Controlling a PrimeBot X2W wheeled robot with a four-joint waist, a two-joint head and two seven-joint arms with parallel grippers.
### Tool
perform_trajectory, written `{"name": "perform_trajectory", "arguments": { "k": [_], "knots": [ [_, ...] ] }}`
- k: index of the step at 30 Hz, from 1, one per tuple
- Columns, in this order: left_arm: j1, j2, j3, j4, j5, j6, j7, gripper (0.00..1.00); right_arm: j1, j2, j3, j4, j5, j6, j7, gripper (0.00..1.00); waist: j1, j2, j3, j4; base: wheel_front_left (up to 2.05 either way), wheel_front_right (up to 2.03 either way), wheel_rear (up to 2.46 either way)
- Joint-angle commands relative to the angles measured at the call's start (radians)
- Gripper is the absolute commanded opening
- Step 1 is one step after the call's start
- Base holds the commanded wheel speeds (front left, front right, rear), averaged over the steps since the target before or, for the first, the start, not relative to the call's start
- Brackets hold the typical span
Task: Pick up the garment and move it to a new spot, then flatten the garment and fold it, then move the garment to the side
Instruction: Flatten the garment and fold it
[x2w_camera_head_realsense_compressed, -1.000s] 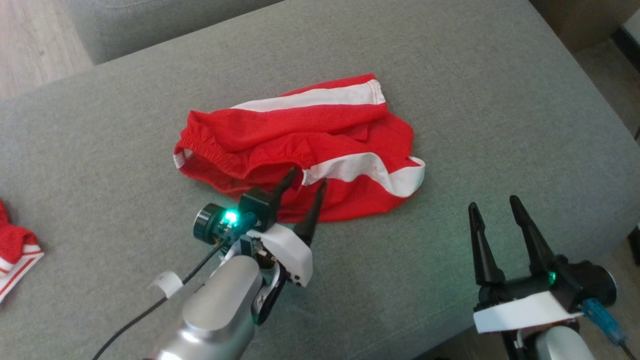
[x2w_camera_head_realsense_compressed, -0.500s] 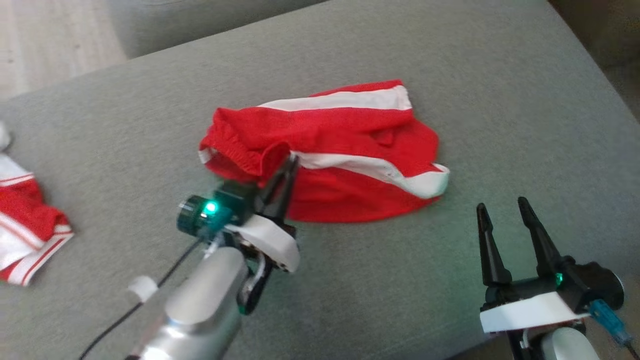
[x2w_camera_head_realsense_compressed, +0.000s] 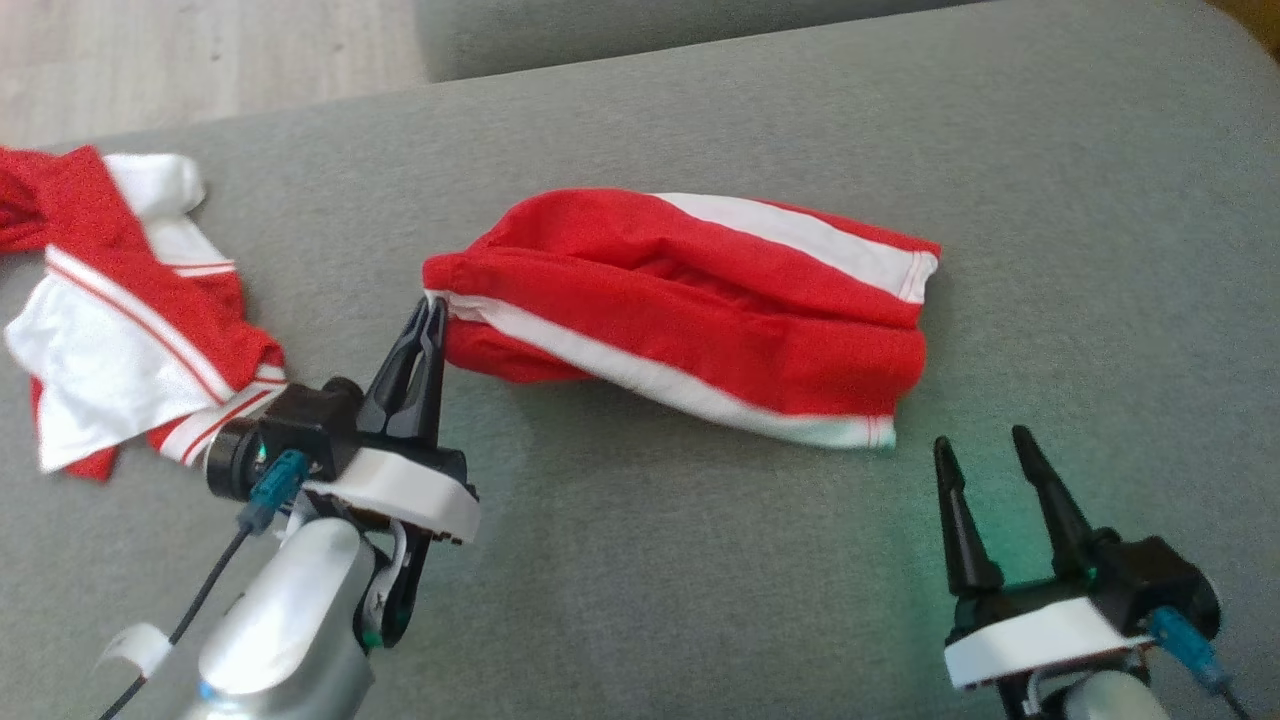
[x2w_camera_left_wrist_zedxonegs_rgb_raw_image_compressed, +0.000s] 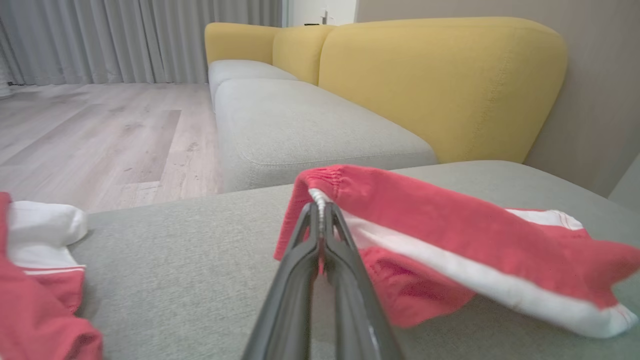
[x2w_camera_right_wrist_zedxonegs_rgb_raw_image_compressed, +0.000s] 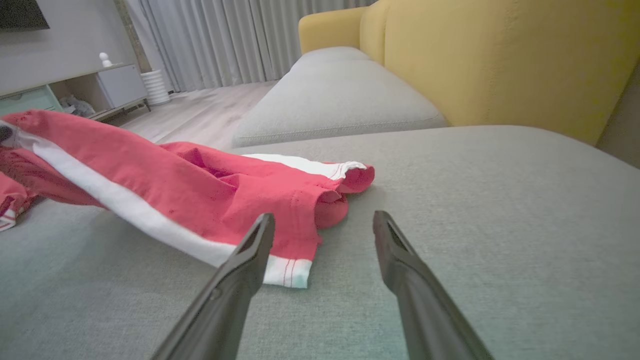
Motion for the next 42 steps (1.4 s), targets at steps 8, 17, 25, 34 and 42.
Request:
{"name": "perform_trajectory", "arguments": {
  "k": [8, 17, 25, 34, 42],
  "knots": [
    [-0.014, 0.034, 0.044, -0.062, -0.008, 0.013, -0.016, 0.00, -0.051, -0.007, 0.102, 0.110, -0.081, -0.001, -0.004, 1.00, 0.0000, 0.0000, 0.000, 0.059, 0.00, 0.00, 0.00],
    [-0.031, 0.038, 0.032, -0.076, -0.004, 0.010, -0.015, 0.00, -0.133, -0.007, 0.142, 0.260, -0.126, -0.001, -0.004, 1.00, 0.0000, 0.0000, 0.021, 0.088, 0.00, 0.00, 0.00],
    [-0.043, 0.032, 0.019, -0.077, -0.003, 0.003, -0.018, 0.00, -0.177, -0.007, 0.152, 0.360, -0.099, -0.001, -0.004, 0.98, 0.0000, 0.0000, 0.024, 0.104, 0.00, 0.00, 0.00],
    [-0.042, 0.037, 0.012, -0.083, -0.007, 0.005, -0.019, 0.00, -0.202, -0.007, 0.159, 0.413, -0.070, -0.001, -0.004, 0.00, 0.0000, 0.0000, 0.018, 0.107, 0.00, 0.00, 0.00],
    [-0.037, 0.044, 0.012, -0.100, -0.006, -0.001, -0.028, 0.00, -0.180, -0.007, 0.105, 0.290, -0.091, -0.001, -0.004, 0.00, 0.0000, 0.0000, -0.016, 0.093, 0.00, 0.00, 0.00]
  ]
}}
